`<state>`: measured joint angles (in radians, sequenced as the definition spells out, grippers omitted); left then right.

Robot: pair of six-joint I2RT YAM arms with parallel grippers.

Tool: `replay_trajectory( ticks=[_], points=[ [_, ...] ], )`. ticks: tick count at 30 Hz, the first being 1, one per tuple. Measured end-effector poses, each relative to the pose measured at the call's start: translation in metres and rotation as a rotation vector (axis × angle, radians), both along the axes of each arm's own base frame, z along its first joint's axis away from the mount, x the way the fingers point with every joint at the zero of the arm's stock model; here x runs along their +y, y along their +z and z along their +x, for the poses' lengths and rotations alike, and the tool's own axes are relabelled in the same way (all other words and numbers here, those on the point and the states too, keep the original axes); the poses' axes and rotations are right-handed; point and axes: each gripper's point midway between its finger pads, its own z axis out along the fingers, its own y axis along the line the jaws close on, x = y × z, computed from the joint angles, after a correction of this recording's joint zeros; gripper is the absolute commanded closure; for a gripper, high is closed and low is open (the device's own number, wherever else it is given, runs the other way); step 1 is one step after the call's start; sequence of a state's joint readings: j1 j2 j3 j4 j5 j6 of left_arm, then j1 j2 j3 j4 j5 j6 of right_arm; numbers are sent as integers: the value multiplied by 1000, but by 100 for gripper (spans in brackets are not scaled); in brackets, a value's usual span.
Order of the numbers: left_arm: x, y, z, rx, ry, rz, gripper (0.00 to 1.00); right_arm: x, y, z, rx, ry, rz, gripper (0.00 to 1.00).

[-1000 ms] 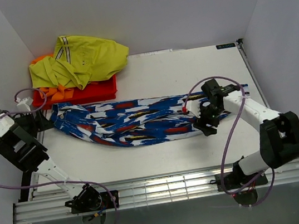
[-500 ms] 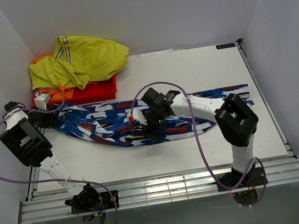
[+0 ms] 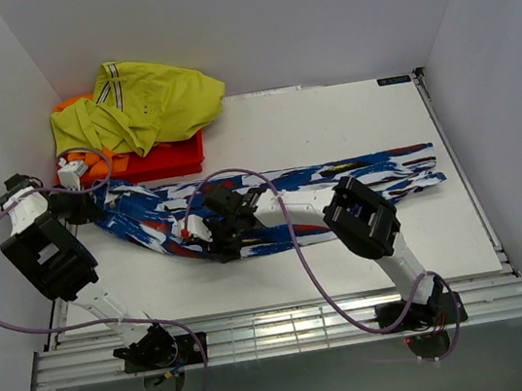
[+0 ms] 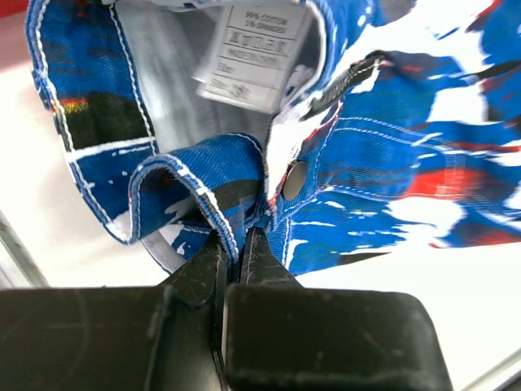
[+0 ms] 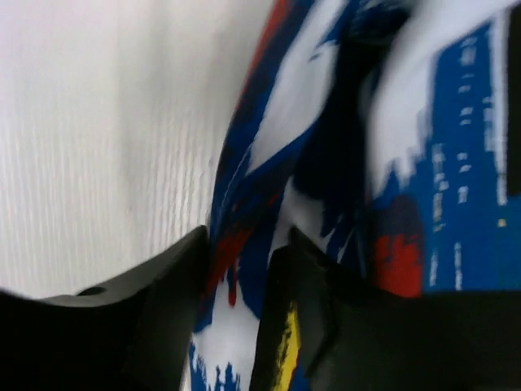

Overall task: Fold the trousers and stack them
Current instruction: Flatten the trousers out

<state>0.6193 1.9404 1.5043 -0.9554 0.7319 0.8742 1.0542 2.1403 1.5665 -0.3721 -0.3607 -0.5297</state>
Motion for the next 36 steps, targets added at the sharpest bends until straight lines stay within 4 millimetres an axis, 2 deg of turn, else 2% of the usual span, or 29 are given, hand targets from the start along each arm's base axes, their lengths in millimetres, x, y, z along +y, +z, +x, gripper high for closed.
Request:
replay_trajectory(
  ticks=[1,2,3,7,9,11,12,13,15,17,19,21,22,23,24,25,26,28,30,34,36],
  points=[
    [-2,5,-2,6,14,-9,100,6,2,6,-20,-9,13,75],
    [-5,9,-3,12,25,-18,100,11,3,11,-34,-18,21,86],
    [-6,13,-5,21,40,-29,100,11,2,13,-35,-35,19,92],
    [-12,26,-10,73,94,-78,100,5,5,11,-25,-52,5,92],
    [-14,40,-12,97,116,-99,100,-4,20,5,-1,-50,14,92],
    [-15,57,-12,114,133,-112,100,-13,48,-6,34,-39,49,92],
    [-16,64,-13,123,143,-115,100,-16,69,-10,50,-33,83,92],
    [-16,70,-13,128,152,-115,100,-19,99,-13,66,-27,141,92],
    [-14,81,-14,153,182,-109,100,-28,135,-7,87,-36,217,92],
    [-12,87,-15,187,217,-109,100,-41,167,12,110,-65,293,92],
    [-14,86,-15,237,248,-126,100,-52,179,41,128,-109,332,92],
    [-18,79,-12,296,271,-154,100,-65,168,78,184,-169,323,92],
    [-21,73,-9,322,277,-164,99,-69,156,98,215,-200,309,92],
    [-23,67,-5,344,281,-174,79,-74,137,115,255,-231,284,92],
    [-29,58,-1,373,277,-186,72,-78,117,130,297,-264,252,92],
    [-34,48,3,401,275,-194,68,-83,93,141,334,-293,217,92],
    [-40,36,8,430,272,-204,59,-89,69,148,373,-321,179,92],
    [-50,18,19,455,263,-209,53,-103,26,149,446,-373,92,92],
    [-52,8,28,447,263,-195,45,-112,1,143,482,-406,17,92],
    [-40,10,38,378,276,-142,40,-110,-4,141,445,-425,-29,92],
    [-34,16,33,338,275,-100,39,-107,-4,141,422,-435,-47,92]
  ],
)
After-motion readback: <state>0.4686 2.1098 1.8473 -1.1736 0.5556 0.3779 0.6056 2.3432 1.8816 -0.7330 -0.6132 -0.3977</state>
